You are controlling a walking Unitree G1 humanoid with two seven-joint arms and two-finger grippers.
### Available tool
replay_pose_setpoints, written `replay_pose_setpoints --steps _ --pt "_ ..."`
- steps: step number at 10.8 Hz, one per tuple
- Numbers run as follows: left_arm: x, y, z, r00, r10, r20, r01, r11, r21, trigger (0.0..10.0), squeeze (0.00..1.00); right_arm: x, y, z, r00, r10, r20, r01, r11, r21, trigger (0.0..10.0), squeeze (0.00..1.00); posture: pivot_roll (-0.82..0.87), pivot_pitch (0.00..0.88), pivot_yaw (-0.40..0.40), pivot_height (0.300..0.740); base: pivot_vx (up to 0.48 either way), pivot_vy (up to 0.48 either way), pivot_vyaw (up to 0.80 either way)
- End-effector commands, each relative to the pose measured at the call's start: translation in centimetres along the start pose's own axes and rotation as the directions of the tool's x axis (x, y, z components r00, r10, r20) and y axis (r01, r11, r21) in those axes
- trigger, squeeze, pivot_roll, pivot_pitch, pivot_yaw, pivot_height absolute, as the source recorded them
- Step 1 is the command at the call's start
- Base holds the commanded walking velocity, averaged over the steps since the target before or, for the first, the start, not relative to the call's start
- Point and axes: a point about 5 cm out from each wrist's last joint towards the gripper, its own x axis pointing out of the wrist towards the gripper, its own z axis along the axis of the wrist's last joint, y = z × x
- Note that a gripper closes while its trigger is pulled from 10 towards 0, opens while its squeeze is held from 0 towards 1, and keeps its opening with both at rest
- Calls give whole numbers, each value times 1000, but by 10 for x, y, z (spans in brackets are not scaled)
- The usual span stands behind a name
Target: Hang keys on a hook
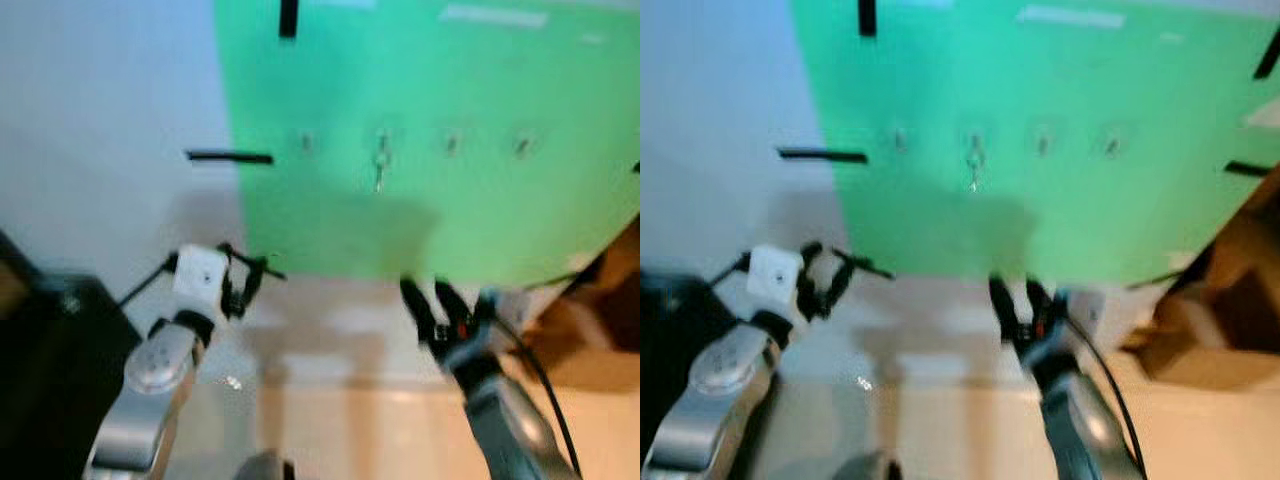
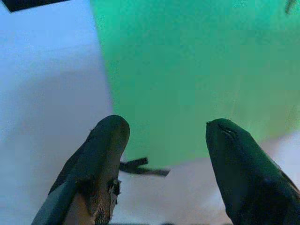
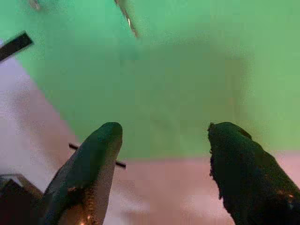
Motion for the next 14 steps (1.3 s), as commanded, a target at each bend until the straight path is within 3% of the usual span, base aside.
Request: replay_pose_setpoints --steps 1,2,3,6,9,14 --pt "4 -3 2 998 -57 24 55 996 74 10000 0 -3 2 7 999 -25 23 26 998 -48 10000 1000 -115 0 50 740 0 0 794" --pt "5 -3 0 998 -55 20 53 995 82 10000 0 -5 1 5 999 -39 15 40 998 -57 10000 1000 -117 0 52 740 0 0 794" --pt "6 -2 -7 996 -77 -37 78 996 39 10000 0 -9 2 2 999 -52 1 52 996 -79 10000 1000 -130 0 65 740 0 0 800" --pt "10 4 -7 998 -49 -27 48 998 -44 10000 0 -7 4 2 998 -59 8 60 995 -84 10000 1000 -116 0 73 740 0 0 800" --pt "9 10 -5 999 -13 -42 12 1000 -23 10000 0 9 4 0 999 -4 -33 0 993 -121 10000 1000 -62 0 30 740 0 0 800" --pt "4 16 -5 998 7 -63 -9 999 -41 10000 0 13 5 -1 999 7 -53 -12 995 -98 10000 1000 -26 0 8 740 0 0 800"
